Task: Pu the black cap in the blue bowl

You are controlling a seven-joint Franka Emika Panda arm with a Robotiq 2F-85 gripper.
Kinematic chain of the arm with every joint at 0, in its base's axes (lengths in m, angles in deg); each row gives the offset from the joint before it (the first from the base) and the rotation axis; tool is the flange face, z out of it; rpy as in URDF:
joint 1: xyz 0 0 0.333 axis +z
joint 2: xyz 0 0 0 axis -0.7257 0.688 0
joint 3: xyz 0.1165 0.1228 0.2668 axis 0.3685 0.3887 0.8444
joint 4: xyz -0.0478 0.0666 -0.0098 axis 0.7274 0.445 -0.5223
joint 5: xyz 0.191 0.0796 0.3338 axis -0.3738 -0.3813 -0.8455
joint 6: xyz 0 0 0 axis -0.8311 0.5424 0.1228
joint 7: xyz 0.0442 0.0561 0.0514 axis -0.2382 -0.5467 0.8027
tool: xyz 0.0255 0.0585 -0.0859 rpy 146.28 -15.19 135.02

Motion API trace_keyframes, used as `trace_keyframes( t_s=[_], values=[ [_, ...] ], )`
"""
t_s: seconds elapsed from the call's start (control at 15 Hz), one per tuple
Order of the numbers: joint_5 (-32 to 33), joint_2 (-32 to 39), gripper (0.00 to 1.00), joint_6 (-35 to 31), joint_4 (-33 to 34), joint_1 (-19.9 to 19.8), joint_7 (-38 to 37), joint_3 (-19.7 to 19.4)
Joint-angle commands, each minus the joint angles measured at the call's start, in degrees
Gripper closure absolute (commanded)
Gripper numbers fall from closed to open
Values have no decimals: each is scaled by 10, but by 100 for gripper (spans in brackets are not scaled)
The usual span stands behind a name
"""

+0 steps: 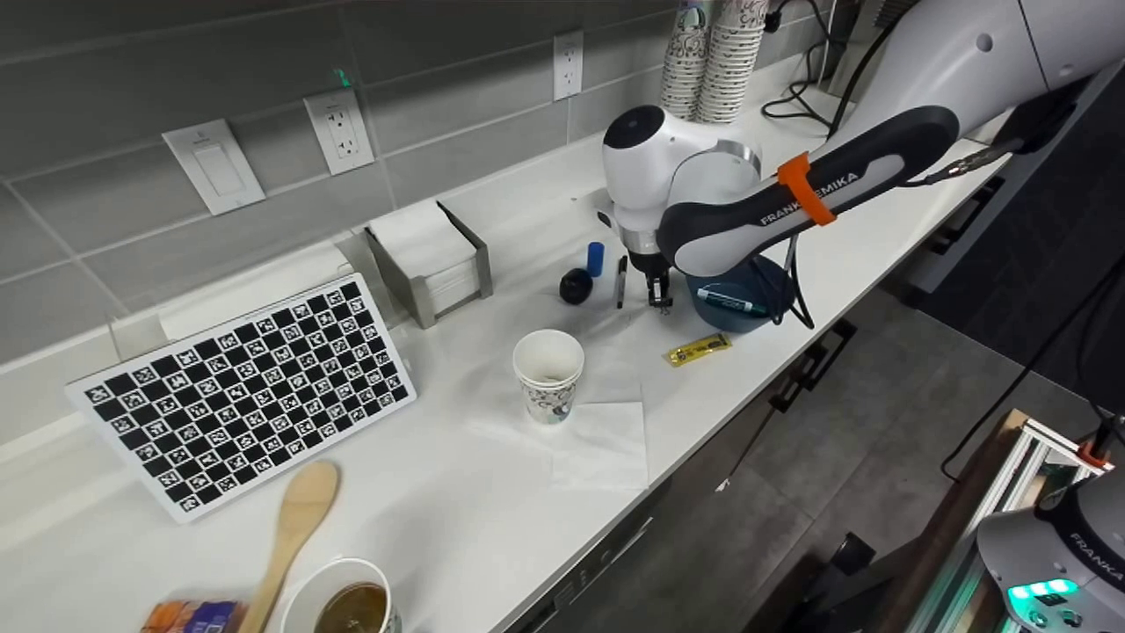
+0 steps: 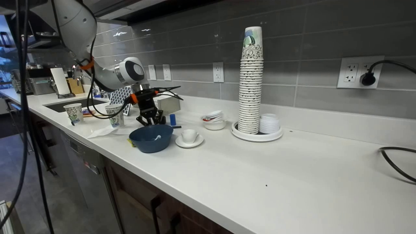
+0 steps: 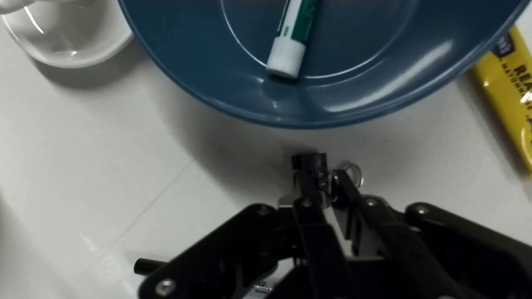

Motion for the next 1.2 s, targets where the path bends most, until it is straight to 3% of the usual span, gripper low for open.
trace_keyframes(
  t_s=[0.0, 0.4, 0.67, 1.13],
  values=[
    [14, -4, 100, 18, 12, 11, 1, -3],
    [-25, -103, 100, 3, -31, 10, 5, 25],
    [-20, -160, 100, 11, -47, 1, -30, 14],
    [-2, -183, 100, 115, -58, -38, -43, -23]
  ],
)
